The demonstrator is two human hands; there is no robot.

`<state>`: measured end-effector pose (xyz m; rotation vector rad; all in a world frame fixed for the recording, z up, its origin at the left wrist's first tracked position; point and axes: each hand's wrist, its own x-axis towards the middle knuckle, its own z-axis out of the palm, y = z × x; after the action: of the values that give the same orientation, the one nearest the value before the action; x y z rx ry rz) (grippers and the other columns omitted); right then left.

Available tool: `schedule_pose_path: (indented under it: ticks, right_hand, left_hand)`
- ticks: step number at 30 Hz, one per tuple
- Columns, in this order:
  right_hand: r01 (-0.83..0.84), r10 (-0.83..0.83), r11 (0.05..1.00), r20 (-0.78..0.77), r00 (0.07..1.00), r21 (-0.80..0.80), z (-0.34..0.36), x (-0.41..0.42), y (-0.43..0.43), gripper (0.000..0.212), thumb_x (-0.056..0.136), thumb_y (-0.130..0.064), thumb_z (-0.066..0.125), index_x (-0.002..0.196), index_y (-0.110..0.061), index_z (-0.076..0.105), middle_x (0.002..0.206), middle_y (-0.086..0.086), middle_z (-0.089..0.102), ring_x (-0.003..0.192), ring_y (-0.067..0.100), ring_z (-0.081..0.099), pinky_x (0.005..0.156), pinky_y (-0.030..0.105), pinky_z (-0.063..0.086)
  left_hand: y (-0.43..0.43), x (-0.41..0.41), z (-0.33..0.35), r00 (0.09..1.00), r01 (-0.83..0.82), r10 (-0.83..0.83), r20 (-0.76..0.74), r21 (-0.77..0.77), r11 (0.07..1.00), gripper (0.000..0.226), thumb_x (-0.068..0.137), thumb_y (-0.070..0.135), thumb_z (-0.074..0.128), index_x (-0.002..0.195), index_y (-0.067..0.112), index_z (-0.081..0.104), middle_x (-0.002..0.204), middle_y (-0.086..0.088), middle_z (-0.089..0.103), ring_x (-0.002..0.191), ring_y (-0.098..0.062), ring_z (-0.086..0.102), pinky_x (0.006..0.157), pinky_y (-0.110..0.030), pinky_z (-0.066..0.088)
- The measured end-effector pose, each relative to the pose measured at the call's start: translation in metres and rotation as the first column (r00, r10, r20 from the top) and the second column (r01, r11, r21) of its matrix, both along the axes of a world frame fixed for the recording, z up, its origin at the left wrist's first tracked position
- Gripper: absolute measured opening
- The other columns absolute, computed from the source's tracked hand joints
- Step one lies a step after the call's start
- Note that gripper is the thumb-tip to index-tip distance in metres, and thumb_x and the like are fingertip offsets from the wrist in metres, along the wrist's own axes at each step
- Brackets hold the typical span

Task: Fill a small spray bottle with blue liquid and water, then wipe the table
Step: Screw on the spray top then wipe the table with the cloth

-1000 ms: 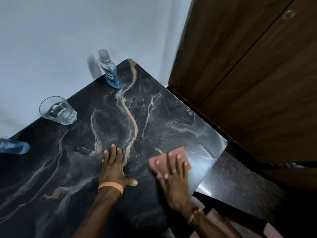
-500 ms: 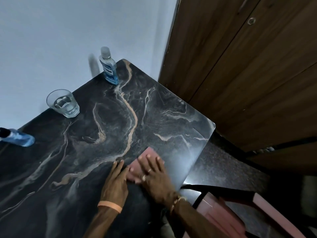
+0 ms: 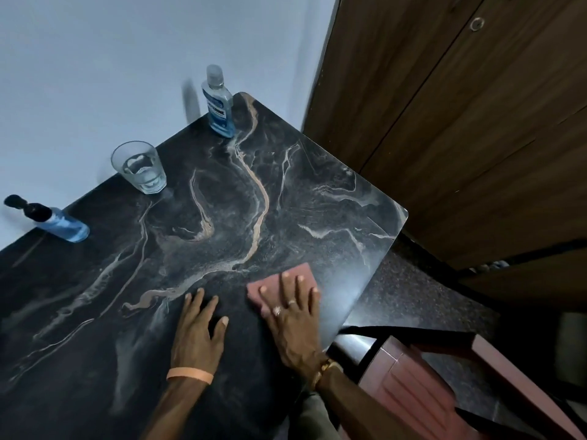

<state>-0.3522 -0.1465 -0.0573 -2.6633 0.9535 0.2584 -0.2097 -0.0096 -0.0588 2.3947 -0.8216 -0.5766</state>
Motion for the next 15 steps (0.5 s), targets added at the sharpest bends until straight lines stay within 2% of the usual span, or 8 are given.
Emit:
schedule_pose_path:
  ticks: [2, 4, 6, 8, 10, 11, 13, 15]
  right_hand:
    - [-0.238, 0.238, 0.971, -0.003, 0.971, -0.009, -0.004, -0.002, 0.054, 0.051, 0.100, -0.051, 0.034, 0.149, -0.040, 0.034, 0.162, 0.014, 0.018, 0.147, 0.045, 0.016, 0.113, 0.068, 0.012]
    - [-0.493, 0.493, 0.870, 0.016, 0.870, 0.016, -0.012, 0.013, 0.077, 0.061, 0.098, -0.056, 0.038, 0.153, -0.033, 0.029, 0.164, 0.011, 0.015, 0.148, 0.043, 0.012, 0.113, 0.068, 0.013]
    - [-0.645, 0.645, 0.764, 0.011, 0.764, -0.018, -0.014, 0.051, 0.057, 0.064, 0.098, -0.057, 0.032, 0.154, -0.026, 0.030, 0.164, 0.008, 0.018, 0.149, 0.040, 0.012, 0.116, 0.064, 0.016]
    - [-0.726, 0.729, 0.682, -0.003, 0.685, -0.086, -0.010, 0.099, 0.022, 0.062, 0.097, -0.054, 0.023, 0.151, -0.026, 0.037, 0.162, 0.007, 0.023, 0.149, 0.038, 0.016, 0.118, 0.060, 0.013]
    - [-0.678, 0.684, 0.711, -0.041, 0.729, -0.188, -0.004, 0.136, -0.024, 0.054, 0.099, -0.049, 0.025, 0.149, -0.035, 0.039, 0.162, 0.007, 0.020, 0.148, 0.038, 0.013, 0.117, 0.060, 0.012]
    - [-0.586, 0.590, 0.786, -0.046, 0.806, -0.198, -0.003, 0.144, -0.049, 0.050, 0.100, -0.048, 0.030, 0.149, -0.038, 0.038, 0.162, 0.008, 0.019, 0.147, 0.039, 0.014, 0.115, 0.060, 0.015]
    - [-0.299, 0.302, 0.932, -0.018, 0.953, -0.204, 0.002, 0.132, -0.090, 0.049, 0.100, -0.047, 0.037, 0.149, -0.042, 0.033, 0.162, 0.008, 0.017, 0.145, 0.039, 0.018, 0.111, 0.057, 0.021]
    - [-0.007, 0.017, 0.990, 0.069, 0.997, -0.144, 0.009, 0.087, -0.098, 0.048, 0.104, -0.045, 0.031, 0.151, -0.048, 0.023, 0.164, 0.007, 0.014, 0.147, 0.039, 0.018, 0.113, 0.057, 0.021]
  left_hand:
    - [0.014, 0.002, 0.001, 0.996, -0.082, 0.082, -0.028, -0.010, 0.997, 0.043, 0.092, 0.015, 0.062, 0.134, 0.007, 0.056, 0.156, -0.009, 0.031, 0.148, -0.021, 0.016, 0.120, -0.039, 0.019]
    - [0.029, 0.007, 0.002, 0.990, -0.136, 0.137, -0.021, 0.010, 0.991, 0.041, 0.093, 0.012, 0.060, 0.132, 0.005, 0.057, 0.155, -0.011, 0.032, 0.148, -0.024, 0.015, 0.119, -0.040, 0.019]
    - [0.039, 0.012, 0.003, 0.985, -0.174, 0.174, 0.007, 0.014, 0.985, 0.039, 0.094, 0.010, 0.057, 0.132, 0.003, 0.057, 0.154, -0.014, 0.033, 0.147, -0.029, 0.018, 0.118, -0.043, 0.022]
    - [0.041, 0.018, 0.003, 0.978, -0.204, 0.204, 0.033, 0.006, 0.979, 0.039, 0.095, 0.009, 0.055, 0.133, 0.003, 0.055, 0.152, -0.016, 0.037, 0.146, -0.031, 0.023, 0.117, -0.045, 0.025]
    - [0.036, 0.025, 0.004, 0.980, -0.186, 0.185, 0.071, -0.001, 0.983, 0.042, 0.095, 0.011, 0.056, 0.136, 0.003, 0.053, 0.151, -0.014, 0.039, 0.144, -0.031, 0.027, 0.117, -0.043, 0.025]
    - [0.031, 0.028, 0.005, 0.983, -0.162, 0.161, 0.092, -0.002, 0.987, 0.042, 0.094, 0.012, 0.057, 0.135, 0.003, 0.054, 0.150, -0.014, 0.040, 0.144, -0.031, 0.029, 0.117, -0.042, 0.026]
    - [0.016, 0.031, 0.007, 0.984, -0.126, 0.126, 0.128, -0.010, 0.992, 0.042, 0.094, 0.015, 0.057, 0.135, 0.005, 0.055, 0.149, -0.012, 0.042, 0.143, -0.031, 0.030, 0.116, -0.040, 0.025]
    - [-0.004, 0.028, 0.010, 0.989, -0.067, 0.067, 0.135, -0.005, 0.998, 0.042, 0.096, 0.020, 0.054, 0.137, 0.008, 0.052, 0.151, -0.009, 0.040, 0.144, -0.029, 0.028, 0.117, -0.038, 0.022]
